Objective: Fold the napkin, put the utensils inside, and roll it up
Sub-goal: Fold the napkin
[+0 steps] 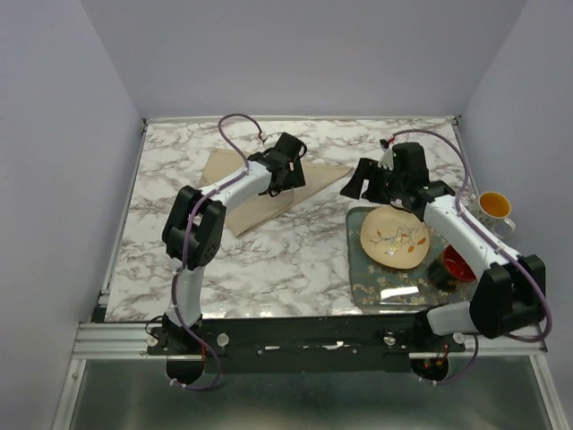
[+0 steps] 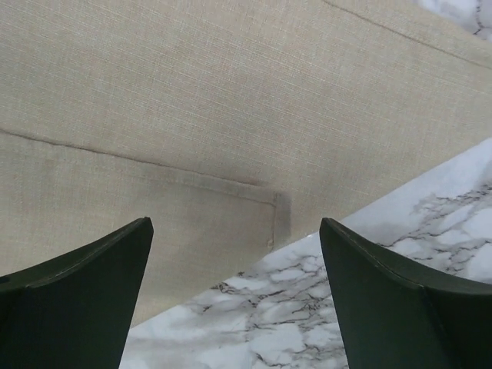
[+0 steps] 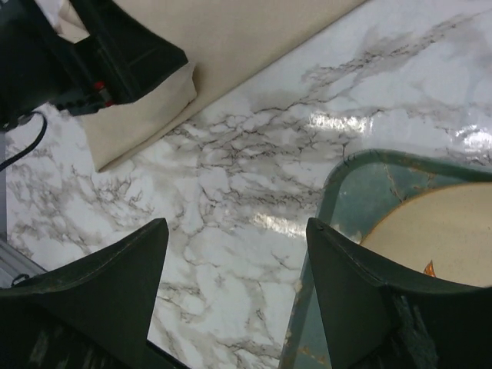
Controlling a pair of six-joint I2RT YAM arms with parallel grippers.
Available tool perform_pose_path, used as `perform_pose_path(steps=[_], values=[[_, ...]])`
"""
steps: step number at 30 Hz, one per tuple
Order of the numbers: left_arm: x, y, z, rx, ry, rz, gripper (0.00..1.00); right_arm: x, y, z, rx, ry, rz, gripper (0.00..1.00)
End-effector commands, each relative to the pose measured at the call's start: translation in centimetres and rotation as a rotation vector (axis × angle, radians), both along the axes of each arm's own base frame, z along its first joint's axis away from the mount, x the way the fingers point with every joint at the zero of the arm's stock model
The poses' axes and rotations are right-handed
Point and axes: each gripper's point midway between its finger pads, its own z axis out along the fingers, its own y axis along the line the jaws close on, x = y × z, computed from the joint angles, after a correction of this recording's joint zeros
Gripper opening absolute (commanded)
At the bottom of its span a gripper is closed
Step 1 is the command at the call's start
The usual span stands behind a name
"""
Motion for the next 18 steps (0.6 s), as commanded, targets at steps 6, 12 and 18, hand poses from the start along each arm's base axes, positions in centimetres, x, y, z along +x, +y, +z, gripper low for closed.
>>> perform_pose_path(steps=[6, 12, 18], values=[[-4.3, 0.1, 7.7, -0.157, -0.099, -0.108, 0.96, 10.0, 1.8, -1.8, 0.036, 0.019, -0.073, 0.82], [-7.5, 1.7, 7.6, -0.250, -0.115, -0.149, 0.85, 15.4, 0.1, -5.8, -0.002, 0.077, -0.173, 0.79], [-7.7, 1.4, 7.0, -0.390, -0.075, -0.171, 0.68, 18.2, -1.4, -7.8, 0.030, 0.124, -0.236, 0.75]])
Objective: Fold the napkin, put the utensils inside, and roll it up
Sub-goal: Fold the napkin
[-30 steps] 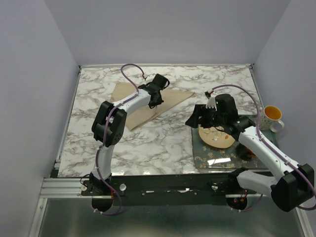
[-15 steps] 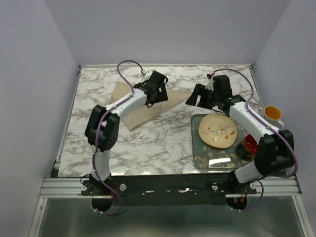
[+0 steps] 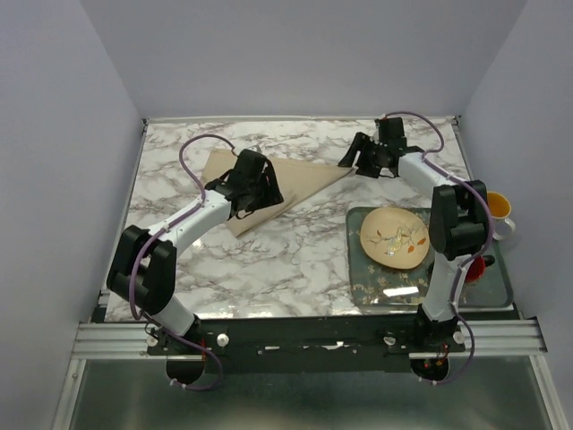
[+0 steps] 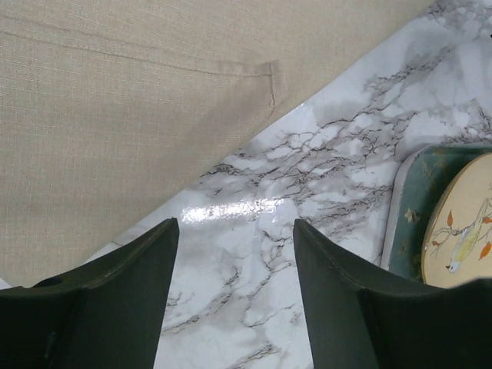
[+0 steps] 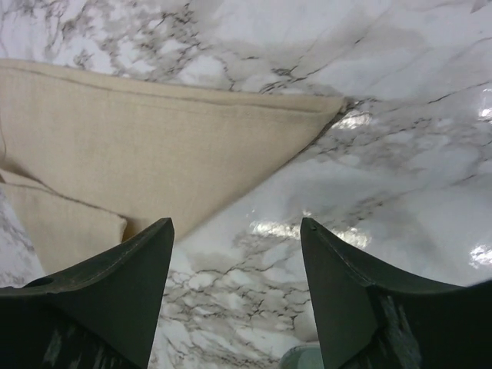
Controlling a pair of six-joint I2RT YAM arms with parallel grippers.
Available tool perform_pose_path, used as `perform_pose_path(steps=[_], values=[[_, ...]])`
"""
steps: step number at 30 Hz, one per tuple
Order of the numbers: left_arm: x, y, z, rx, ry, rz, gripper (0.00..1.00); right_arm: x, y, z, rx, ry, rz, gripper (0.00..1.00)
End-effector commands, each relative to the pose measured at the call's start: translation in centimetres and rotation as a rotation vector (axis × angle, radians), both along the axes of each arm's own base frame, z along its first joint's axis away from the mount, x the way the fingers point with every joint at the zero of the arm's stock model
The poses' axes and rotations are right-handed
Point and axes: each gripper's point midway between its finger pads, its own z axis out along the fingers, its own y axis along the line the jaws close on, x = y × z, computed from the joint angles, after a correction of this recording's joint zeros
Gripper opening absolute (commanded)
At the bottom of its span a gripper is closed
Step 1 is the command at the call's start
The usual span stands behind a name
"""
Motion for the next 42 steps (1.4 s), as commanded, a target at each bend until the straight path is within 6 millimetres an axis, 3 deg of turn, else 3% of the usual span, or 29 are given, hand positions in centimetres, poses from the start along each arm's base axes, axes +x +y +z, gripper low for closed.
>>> perform_pose_path(steps=[1, 8, 12, 17, 22, 27, 33, 35, 37, 38, 42], values=[[0.9, -1.4, 1.5, -0.187, -0.022, -0.058, 0.68, 2.8, -1.7, -1.7, 0.019, 0.029, -0.088, 0.75], [0.9, -0.5, 3.0, -0.274, -0.052, -0.047, 0.75, 4.6, -2.3, -4.9, 0.042, 0.074, -0.073, 0.70], [1.0, 0.4, 4.0, -0.302, -0.071, -0.044, 0.80, 5.8, -2.2, -5.4, 0.055, 0.065, -0.041, 0.69], [0.6, 1.1, 5.1, -0.318, -0.093, -0.050, 0.86, 6.2, -1.9, -6.4, 0.075, 0.079, -0.029, 0.68], [0.3, 1.9, 6.6, -0.325, -0.122, -0.038, 0.86, 6.0, -2.0, -7.9, 0.066, 0.100, -0.035, 0.68], [-0.1, 2.6, 7.6, -0.328, -0.145, -0.025, 0.86, 6.3, -1.9, -7.8, 0.078, 0.089, -0.031, 0.63], [-0.2, 3.4, 7.8, -0.336, -0.145, -0.007, 0.86, 6.6, -1.2, -7.6, 0.104, 0.065, 0.013, 0.45], [-0.3, 3.5, 7.8, -0.338, -0.145, -0.009, 0.86, 6.8, -1.0, -7.4, 0.111, 0.051, 0.023, 0.35], [-0.4, 3.6, 8.1, -0.339, -0.151, -0.004, 0.86, 7.0, -0.9, -6.8, 0.113, 0.035, 0.039, 0.16], [-0.4, 3.8, 7.9, -0.333, -0.151, 0.003, 0.86, 6.9, -0.7, -6.5, 0.115, 0.029, 0.048, 0.12], [-0.4, 4.9, 6.7, -0.321, -0.128, 0.071, 0.85, 6.4, 0.2, -2.5, 0.161, -0.029, 0.104, 0.01]])
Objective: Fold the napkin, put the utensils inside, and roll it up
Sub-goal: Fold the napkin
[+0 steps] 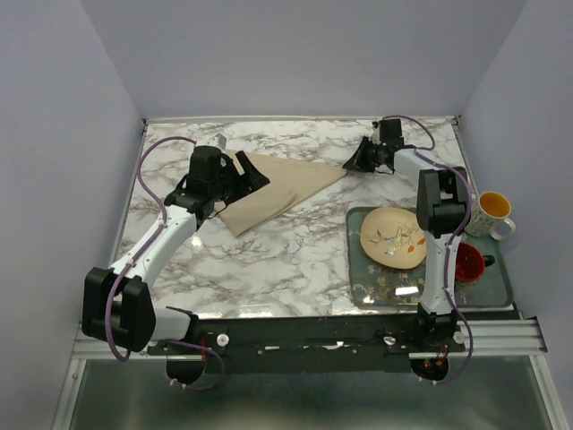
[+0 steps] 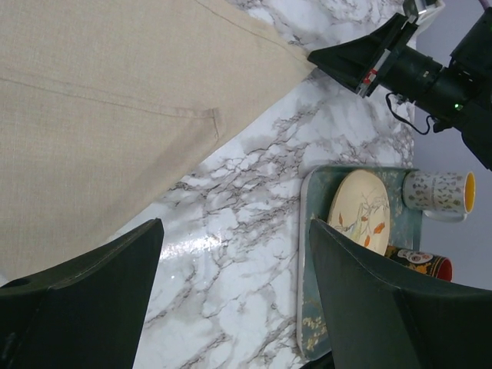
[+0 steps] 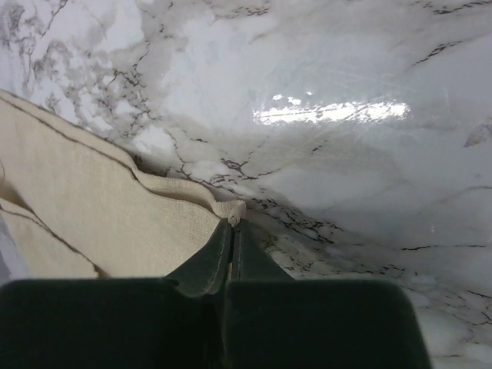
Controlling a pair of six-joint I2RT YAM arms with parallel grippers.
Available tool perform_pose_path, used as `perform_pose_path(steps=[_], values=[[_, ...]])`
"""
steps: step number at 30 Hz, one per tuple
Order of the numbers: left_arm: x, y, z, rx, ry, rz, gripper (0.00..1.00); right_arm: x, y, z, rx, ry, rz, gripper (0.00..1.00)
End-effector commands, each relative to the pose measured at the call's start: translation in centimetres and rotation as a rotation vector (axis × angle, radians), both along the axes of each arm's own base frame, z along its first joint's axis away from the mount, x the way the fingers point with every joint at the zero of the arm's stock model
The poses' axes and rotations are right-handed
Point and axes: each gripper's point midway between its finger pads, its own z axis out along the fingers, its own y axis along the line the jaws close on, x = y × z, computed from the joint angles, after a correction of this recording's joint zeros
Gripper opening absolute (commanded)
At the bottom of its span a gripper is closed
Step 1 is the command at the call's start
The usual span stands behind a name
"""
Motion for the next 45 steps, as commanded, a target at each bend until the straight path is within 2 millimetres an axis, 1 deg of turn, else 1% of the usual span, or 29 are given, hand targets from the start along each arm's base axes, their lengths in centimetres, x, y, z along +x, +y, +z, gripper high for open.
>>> perform_pose_path(steps=[1, 2, 3, 4, 5, 6, 7, 8, 10, 11, 12, 13, 15, 16, 18, 19, 23, 25, 27, 28, 30, 31, 33, 36, 39, 41, 43, 44, 45], values=[[-0.4, 1.7, -0.8, -0.009, 0.030, 0.078, 0.84, 0.0, 1.6, 6.7, 0.064, -0.134, 0.081, 0.01], [-0.7, 2.2, -1.7, -0.004, 0.048, 0.104, 0.84, -0.5, 1.8, 7.2, 0.066, -0.136, 0.086, 0.01], [-0.5, 3.1, -1.6, 0.002, 0.033, 0.152, 0.84, -1.0, 2.3, 8.0, 0.077, -0.141, 0.093, 0.01], [-0.5, 3.4, -1.7, -0.009, 0.030, 0.181, 0.84, -1.6, 3.4, 9.0, 0.091, -0.154, 0.112, 0.01], [-0.6, 4.3, -2.6, -0.006, 0.048, 0.214, 0.84, -2.5, 4.0, 10.2, 0.102, -0.170, 0.124, 0.01], [-0.7, 4.9, -2.6, -0.008, 0.049, 0.242, 0.83, -3.0, 4.7, 10.9, 0.117, -0.178, 0.131, 0.01], [-0.8, 5.4, -2.9, -0.016, 0.062, 0.265, 0.83, -3.7, 6.2, 11.7, 0.132, -0.195, 0.160, 0.01], [-1.0, 6.1, -3.4, -0.016, 0.074, 0.286, 0.83, -4.3, 6.8, 13.0, 0.146, -0.212, 0.173, 0.01], [-1.2, 6.8, -3.6, -0.013, 0.078, 0.307, 0.83, -5.9, 8.5, 13.3, 0.149, -0.210, 0.202, 0.01], [-1.4, 7.1, -3.9, -0.006, 0.084, 0.313, 0.83, -6.5, 8.9, 13.8, 0.148, -0.220, 0.211, 0.01], [-1.6, 7.8, -4.2, 0.000, 0.095, 0.334, 0.83, -7.2, 9.4, 14.9, 0.159, -0.238, 0.224, 0.01], [-1.8, 8.2, -4.7, 0.015, 0.109, 0.349, 0.83, -8.2, 10.5, 14.8, 0.164, -0.236, 0.251, 0.01], [-2.1, 9.0, -5.5, 0.029, 0.121, 0.363, 0.83, -9.6, 11.8, 15.3, 0.172, -0.237, 0.287, 0.01], [-2.2, 9.2, -5.7, 0.030, 0.128, 0.371, 0.83, -10.8, 13.0, 15.9, 0.178, -0.245, 0.318, 0.01], [-2.4, 9.6, -6.3, 0.035, 0.137, 0.379, 0.83, -11.8, 14.3, 16.3, 0.178, -0.258, 0.345, 0.01], [-2.4, 9.9, -6.5, 0.037, 0.143, 0.387, 0.83, -12.6, 15.4, 16.6, 0.181, -0.264, 0.369, 0.01], [-2.7, 10.4, -6.9, 0.056, 0.155, 0.388, 0.83, -14.3, 17.8, 17.0, 0.192, -0.269, 0.428, 0.01], [-3.0, 11.0, -7.2, 0.074, 0.163, 0.414, 0.84, -15.1, 18.9, 17.1, 0.198, -0.264, 0.443, 0.01], [-3.3, 11.5, -7.6, 0.085, 0.169, 0.436, 0.84, -15.5, 19.8, 17.3, 0.200, -0.263, 0.446, 0.01], [-3.5, 11.7, -7.9, 0.089, 0.181, 0.448, 0.84, -16.0, 20.6, 17.3, 0.202, -0.259, 0.456, 0.01], [-3.9, 12.3, -8.5, 0.105, 0.207, 0.477, 0.84, -16.1, 21.5, 17.3, 0.211, -0.247, 0.455, 0.01], [-3.9, 12.6, -8.6, 0.110, 0.213, 0.483, 0.84, -16.6, 22.3, 17.3, 0.214, -0.244, 0.465, 0.01], [-4.2, 12.8, -8.9, 0.118, 0.220, 0.486, 0.85, -17.0, 23.1, 16.7, 0.211, -0.227, 0.463, 0.01], [-4.3, 13.4, -8.8, 0.121, 0.215, 0.503, 0.86, -17.9, 24.6, 16.8, 0.210, -0.228, 0.478, 0.01], [-4.5, 13.5, -9.3, 0.118, 0.222, 0.509, 0.86, -18.4, 26.0, 16.5, 0.206, -0.231, 0.498, 0.01], [-4.4, 13.4, -9.6, 0.110, 0.226, 0.508, 0.86, -18.8, 26.7, 15.8, 0.205, -0.212, 0.506, 0.01], [-4.7, 13.2, -10.5, 0.100, 0.244, 0.508, 0.85, -18.8, 27.0, 15.4, 0.206, -0.197, 0.494, 0.01], [-4.4, 13.1, -10.6, 0.091, 0.233, 0.508, 0.85, -19.1, 27.5, 14.5, 0.199, -0.180, 0.502, 0.01], [-4.7, 13.1, -11.2, 0.090, 0.248, 0.506, 0.84, -19.1, 27.9, 14.5, 0.202, -0.181, 0.508, 0.01]])
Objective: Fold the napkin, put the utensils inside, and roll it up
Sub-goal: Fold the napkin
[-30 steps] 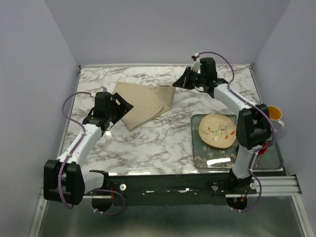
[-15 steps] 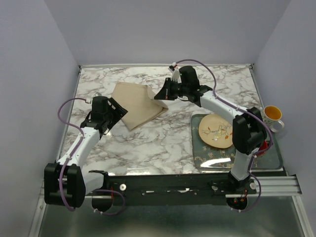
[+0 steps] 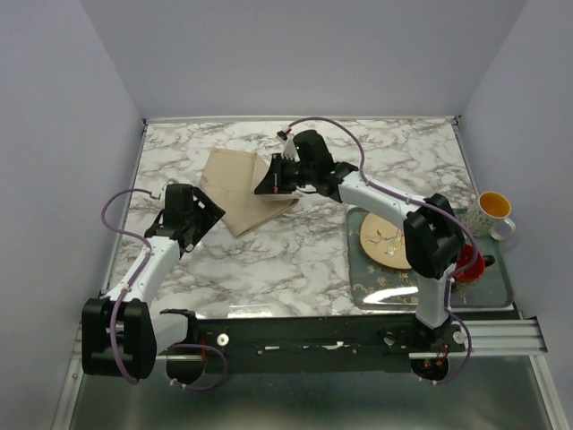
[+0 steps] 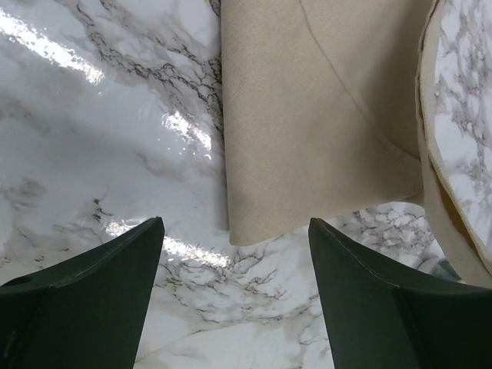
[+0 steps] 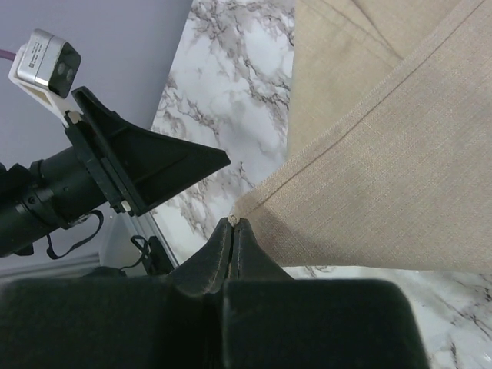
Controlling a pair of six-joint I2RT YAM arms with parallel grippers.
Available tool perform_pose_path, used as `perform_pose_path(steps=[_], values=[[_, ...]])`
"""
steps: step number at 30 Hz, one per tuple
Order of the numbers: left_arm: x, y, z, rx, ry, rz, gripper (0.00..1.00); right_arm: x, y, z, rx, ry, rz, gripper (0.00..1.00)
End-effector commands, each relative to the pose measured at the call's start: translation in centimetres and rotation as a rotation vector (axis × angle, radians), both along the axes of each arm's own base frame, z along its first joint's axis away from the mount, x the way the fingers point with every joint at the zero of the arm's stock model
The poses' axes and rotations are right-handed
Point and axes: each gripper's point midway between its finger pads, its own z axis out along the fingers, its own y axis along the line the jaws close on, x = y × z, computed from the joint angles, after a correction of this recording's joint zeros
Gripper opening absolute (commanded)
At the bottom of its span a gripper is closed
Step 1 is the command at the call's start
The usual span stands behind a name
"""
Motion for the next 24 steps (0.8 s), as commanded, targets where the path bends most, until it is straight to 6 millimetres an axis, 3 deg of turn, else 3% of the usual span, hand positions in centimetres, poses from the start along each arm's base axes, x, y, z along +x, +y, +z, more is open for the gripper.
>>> perform_pose_path(steps=[1, 14, 24], values=[[-0.3, 0.4, -1.9, -0.006, 0.022, 0.028, 0.84, 0.2, 2.1, -1.6, -0.008, 0.028, -0.005, 0.01], [-0.4, 1.1, -2.0, 0.007, 0.020, 0.047, 0.84, 0.3, 6.1, -4.8, 0.043, 0.059, 0.021, 0.01], [-0.3, 0.9, -0.8, -0.018, -0.006, 0.036, 0.84, 2.6, 5.7, -3.1, 0.013, -0.107, -0.031, 0.01]])
